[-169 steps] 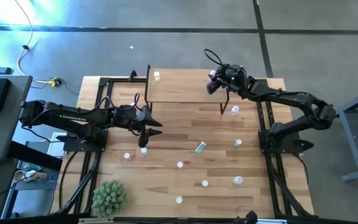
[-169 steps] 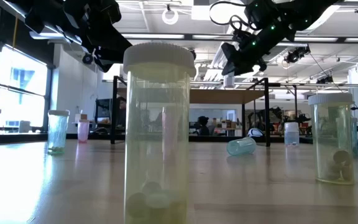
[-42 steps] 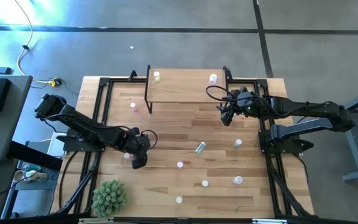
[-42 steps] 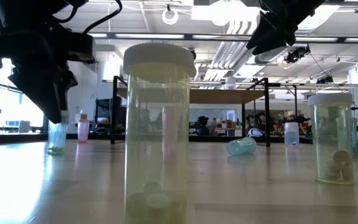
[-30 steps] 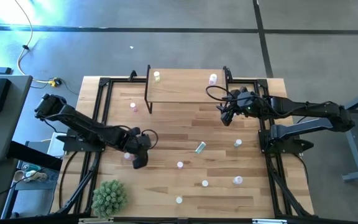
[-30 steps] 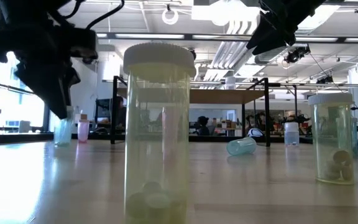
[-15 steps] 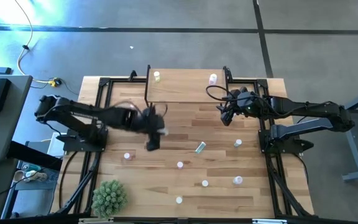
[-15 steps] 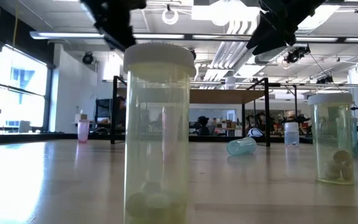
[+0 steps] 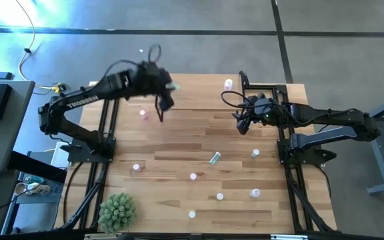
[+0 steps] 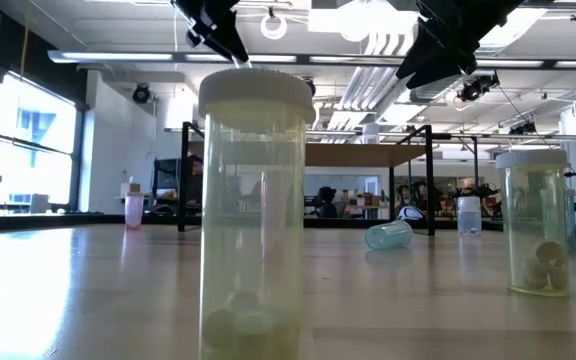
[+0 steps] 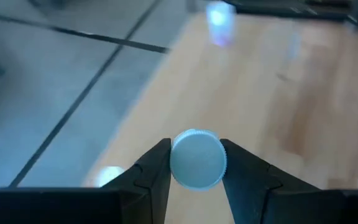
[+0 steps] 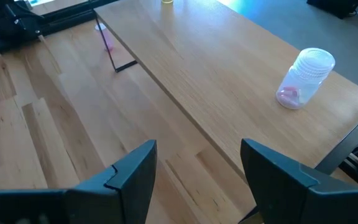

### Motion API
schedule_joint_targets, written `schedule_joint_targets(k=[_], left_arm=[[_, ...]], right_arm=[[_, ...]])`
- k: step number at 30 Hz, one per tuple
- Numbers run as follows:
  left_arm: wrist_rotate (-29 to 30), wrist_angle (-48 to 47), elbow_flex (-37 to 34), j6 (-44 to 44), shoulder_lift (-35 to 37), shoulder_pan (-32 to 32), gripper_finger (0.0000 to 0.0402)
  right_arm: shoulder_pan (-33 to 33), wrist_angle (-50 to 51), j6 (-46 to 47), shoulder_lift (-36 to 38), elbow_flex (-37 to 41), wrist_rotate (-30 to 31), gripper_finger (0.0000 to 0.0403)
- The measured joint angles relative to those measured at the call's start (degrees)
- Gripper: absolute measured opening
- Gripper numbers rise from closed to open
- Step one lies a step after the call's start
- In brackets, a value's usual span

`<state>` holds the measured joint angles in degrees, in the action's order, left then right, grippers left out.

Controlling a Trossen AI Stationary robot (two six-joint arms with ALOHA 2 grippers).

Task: Pick and place medicine bottles onto shelf by color
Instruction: Put the left blue pill bottle on the shelf

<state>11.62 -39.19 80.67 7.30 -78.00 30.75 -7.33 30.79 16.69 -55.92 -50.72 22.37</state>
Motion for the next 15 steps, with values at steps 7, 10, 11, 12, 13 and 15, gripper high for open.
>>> schedule_joint_targets(k=[7, 10, 11, 12, 13, 15], left_arm=[[-6.0, -0.9, 4.4, -2.6, -1.4, 7.7, 0.0117], [-7.1, -2.0, 7.2, -2.4, -3.9, 9.5, 0.0117], [-7.1, -2.3, 8.4, -1.8, -4.9, 9.9, 0.0117], [-7.1, -2.9, 9.6, -1.4, -5.9, 9.9, 0.0117], [-7.1, -4.0, 10.8, -1.3, -6.9, 10.1, 0.0117], [-7.1, -5.8, 12.8, -1.4, -9.1, 10.6, 0.0117]], right_arm=[[0.0, 0.2, 1.3, 0.0, 0.0, 0.0, 0.0225], [0.0, 0.2, 1.3, 0.0, 0.0, 0.0, 0.0225], [0.0, 0.2, 1.3, 0.0, 0.0, 0.2, 0.0225], [0.0, 0.2, 1.3, 0.0, 0.0, 0.4, 0.0225], [0.0, 0.2, 1.3, 0.0, 0.0, 0.8, 0.0225], [0.0, 0.2, 1.3, 0.0, 0.0, 1.2, 0.0225]])
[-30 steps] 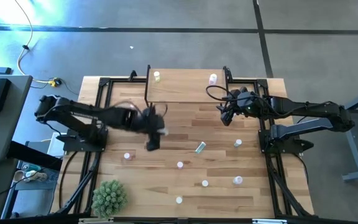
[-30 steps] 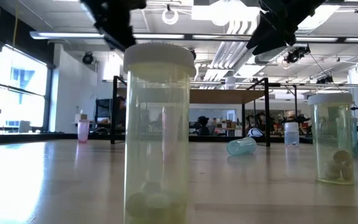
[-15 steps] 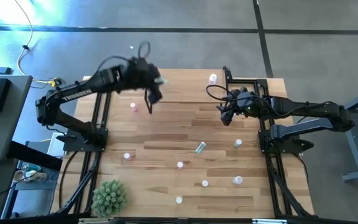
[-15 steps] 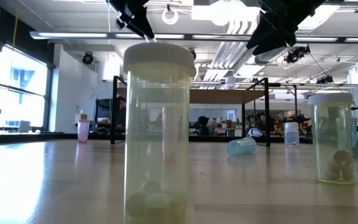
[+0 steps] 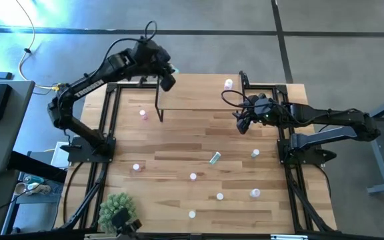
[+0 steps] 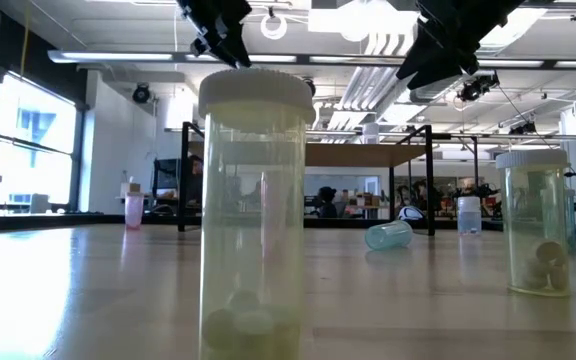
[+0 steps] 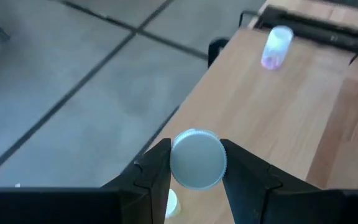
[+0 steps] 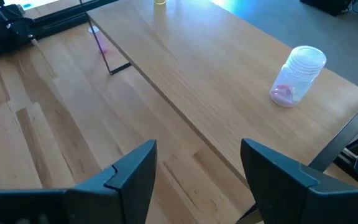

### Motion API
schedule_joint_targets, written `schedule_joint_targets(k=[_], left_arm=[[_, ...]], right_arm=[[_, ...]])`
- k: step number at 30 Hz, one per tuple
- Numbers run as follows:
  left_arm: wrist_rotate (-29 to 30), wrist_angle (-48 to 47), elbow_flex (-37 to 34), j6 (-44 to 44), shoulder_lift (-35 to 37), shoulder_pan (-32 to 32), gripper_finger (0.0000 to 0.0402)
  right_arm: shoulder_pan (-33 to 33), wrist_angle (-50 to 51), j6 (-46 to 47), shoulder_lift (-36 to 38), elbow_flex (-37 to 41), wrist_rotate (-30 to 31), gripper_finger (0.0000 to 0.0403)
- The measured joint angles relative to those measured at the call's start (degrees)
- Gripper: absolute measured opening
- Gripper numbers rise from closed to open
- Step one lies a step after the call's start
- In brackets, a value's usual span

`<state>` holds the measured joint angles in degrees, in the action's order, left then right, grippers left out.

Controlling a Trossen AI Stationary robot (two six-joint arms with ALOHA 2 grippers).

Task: Pick and place medicine bottles onto shelf by color
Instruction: Put the left blue pill bottle on the shelf

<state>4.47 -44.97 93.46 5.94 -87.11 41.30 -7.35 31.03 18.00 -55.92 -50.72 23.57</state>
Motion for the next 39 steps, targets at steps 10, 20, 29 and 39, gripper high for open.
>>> schedule_joint_targets(k=[10, 20, 29, 39], left_arm=[[-3.7, -1.6, 4.9, 0.3, -11.2, -0.2, 0.0117], [-3.9, -1.6, 5.0, 2.2, -17.0, -0.2, 0.0117], [-3.8, -2.8, 5.1, 2.2, -18.9, -0.2, 0.0117], [-3.8, -3.1, 5.1, 2.2, -18.9, -0.2, 0.0117]], right_arm=[[0.0, 0.0, 0.0, 0.0, 0.0, 0.0, 0.0225], [0.0, 1.3, 0.0, 0.0, 0.0, 0.1, 0.0225], [0.0, 1.3, 0.1, 0.0, 0.0, 0.1, 0.0225], [0.0, 1.3, 0.0, 0.0, 0.0, 0.1, 0.0225]])
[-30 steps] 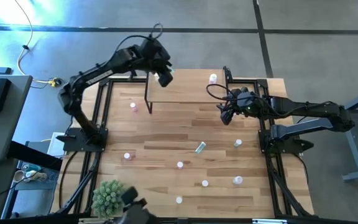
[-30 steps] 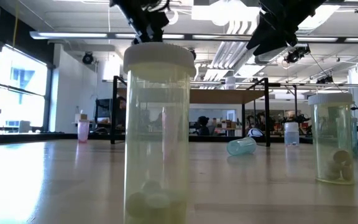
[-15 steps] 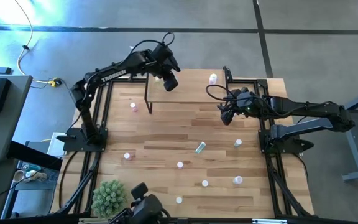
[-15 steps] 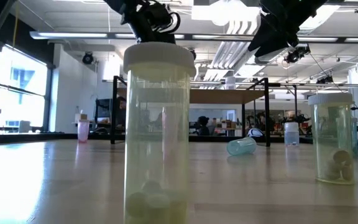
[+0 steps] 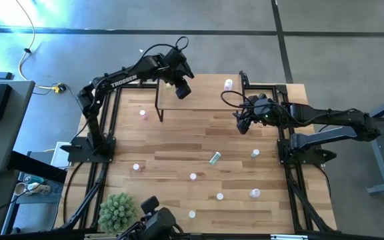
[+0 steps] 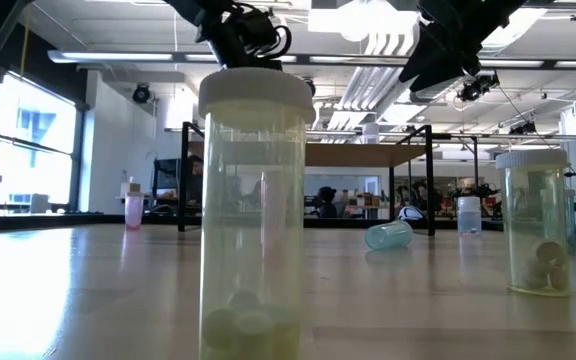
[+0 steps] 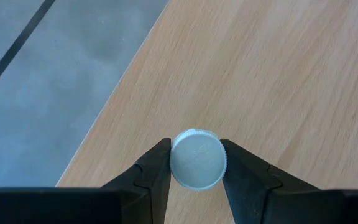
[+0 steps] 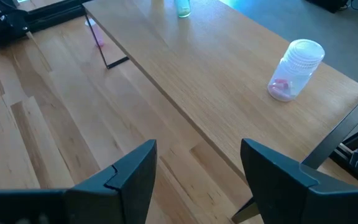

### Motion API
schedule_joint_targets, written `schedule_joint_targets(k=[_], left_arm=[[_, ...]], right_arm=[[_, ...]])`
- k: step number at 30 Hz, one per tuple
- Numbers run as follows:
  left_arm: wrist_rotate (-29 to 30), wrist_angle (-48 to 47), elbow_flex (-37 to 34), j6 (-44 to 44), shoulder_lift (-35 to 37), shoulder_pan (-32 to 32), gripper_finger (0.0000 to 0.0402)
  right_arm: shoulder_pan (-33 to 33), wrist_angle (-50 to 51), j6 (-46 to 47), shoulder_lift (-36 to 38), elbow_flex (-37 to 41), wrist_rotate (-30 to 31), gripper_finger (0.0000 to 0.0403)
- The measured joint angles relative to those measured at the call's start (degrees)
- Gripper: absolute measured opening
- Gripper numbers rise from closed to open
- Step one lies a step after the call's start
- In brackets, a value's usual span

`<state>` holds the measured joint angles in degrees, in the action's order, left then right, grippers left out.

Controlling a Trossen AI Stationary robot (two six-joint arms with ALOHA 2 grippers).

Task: Pick and place medicine bottles onto shelf by color
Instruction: Put the left blue pill bottle on the shelf, then put the bottom pink pill bottle on the shelf

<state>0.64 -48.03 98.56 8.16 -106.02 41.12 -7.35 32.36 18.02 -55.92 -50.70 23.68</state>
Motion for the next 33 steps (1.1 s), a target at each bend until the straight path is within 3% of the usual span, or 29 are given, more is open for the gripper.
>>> schedule_joint_targets(k=[23, 33], left_arm=[[0.0, 2.5, 0.0, 0.0, -0.2, 0.0, 0.0170], [0.2, -7.0, 11.4, 0.6, 0.1, -0.6, 0.0170]], right_arm=[[0.0, 0.0, 0.1, 0.0, 0.0, 0.0, 0.0225], [0.0, 0.0, 0.0, 0.0, 0.0, -1.3, 0.0225]])
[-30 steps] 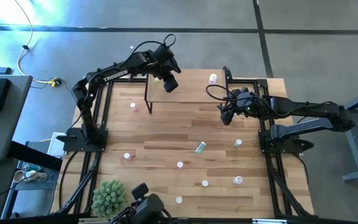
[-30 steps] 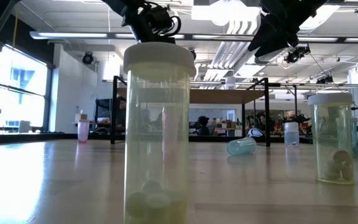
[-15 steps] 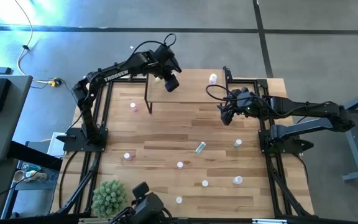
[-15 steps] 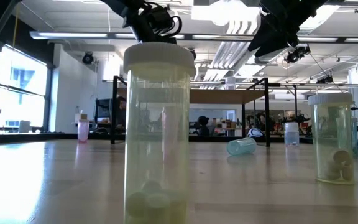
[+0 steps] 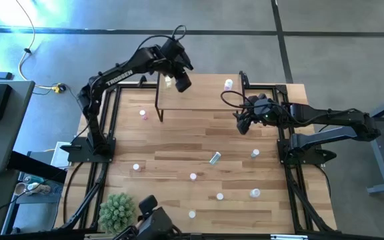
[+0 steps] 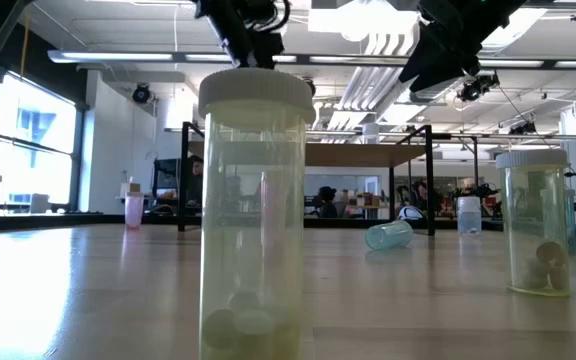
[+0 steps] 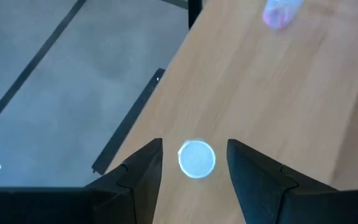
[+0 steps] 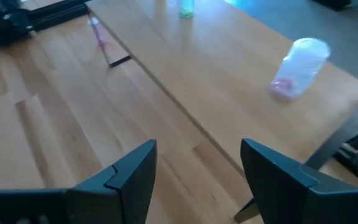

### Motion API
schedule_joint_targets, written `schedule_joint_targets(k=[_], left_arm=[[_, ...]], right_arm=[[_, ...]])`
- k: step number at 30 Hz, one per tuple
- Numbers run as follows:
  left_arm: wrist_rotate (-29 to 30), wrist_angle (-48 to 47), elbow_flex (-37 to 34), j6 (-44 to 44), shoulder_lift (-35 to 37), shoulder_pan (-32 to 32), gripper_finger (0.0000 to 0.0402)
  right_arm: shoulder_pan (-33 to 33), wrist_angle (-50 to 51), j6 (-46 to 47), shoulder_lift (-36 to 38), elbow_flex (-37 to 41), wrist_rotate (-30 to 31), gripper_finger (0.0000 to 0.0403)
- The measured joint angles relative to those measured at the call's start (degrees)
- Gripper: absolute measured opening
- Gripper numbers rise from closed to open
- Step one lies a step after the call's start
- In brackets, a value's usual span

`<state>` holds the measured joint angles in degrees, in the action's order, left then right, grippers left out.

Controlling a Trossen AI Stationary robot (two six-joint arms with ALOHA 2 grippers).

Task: Pick and place medicine bottles onto shelf by color
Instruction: Put the bottom pink pill bottle on the shelf

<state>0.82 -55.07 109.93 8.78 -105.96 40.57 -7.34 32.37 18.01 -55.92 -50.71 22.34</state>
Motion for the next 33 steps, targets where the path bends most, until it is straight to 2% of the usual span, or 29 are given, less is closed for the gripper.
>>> schedule_joint_targets(k=[4, 9, 14, 21, 24, 30, 33], left_arm=[[-0.8, -1.4, -0.3, 0.3, 1.2, -1.3, 0.0170], [-5.6, 0.5, -7.3, 0.5, 3.5, -4.5, 0.0170], [-5.2, 10.0, -18.4, -0.4, 7.5, -9.3, 0.0170], [-4.2, 18.2, -28.0, -2.7, 14.3, -15.0, 0.0170], [-4.3, 24.8, -32.8, -4.0, 16.1, -17.3, 0.0170], [-2.7, 37.5, -45.4, -7.1, 17.1, -21.3, 0.0170], [-2.7, 45.0, -50.3, -8.3, 17.1, -23.1, 0.0170]], right_arm=[[0.0, 0.0, 0.1, 0.0, 0.0, -4.2, 0.0225], [1.5, 0.0, -0.3, 0.0, 0.0, -6.4, 0.0225], [4.0, 0.0, -1.5, 0.0, 0.0, -6.5, 0.0225], [6.9, -0.5, -1.3, 0.0, 0.0, -6.5, 0.0225], [7.7, -0.5, 0.0, 0.0, 0.0, -6.5, 0.0225], [9.1, -3.2, 2.6, -0.4, 0.0, -12.7, 0.0225], [10.5, -7.4, 0.9, -2.1, 0.0, -13.4, 0.0225]])
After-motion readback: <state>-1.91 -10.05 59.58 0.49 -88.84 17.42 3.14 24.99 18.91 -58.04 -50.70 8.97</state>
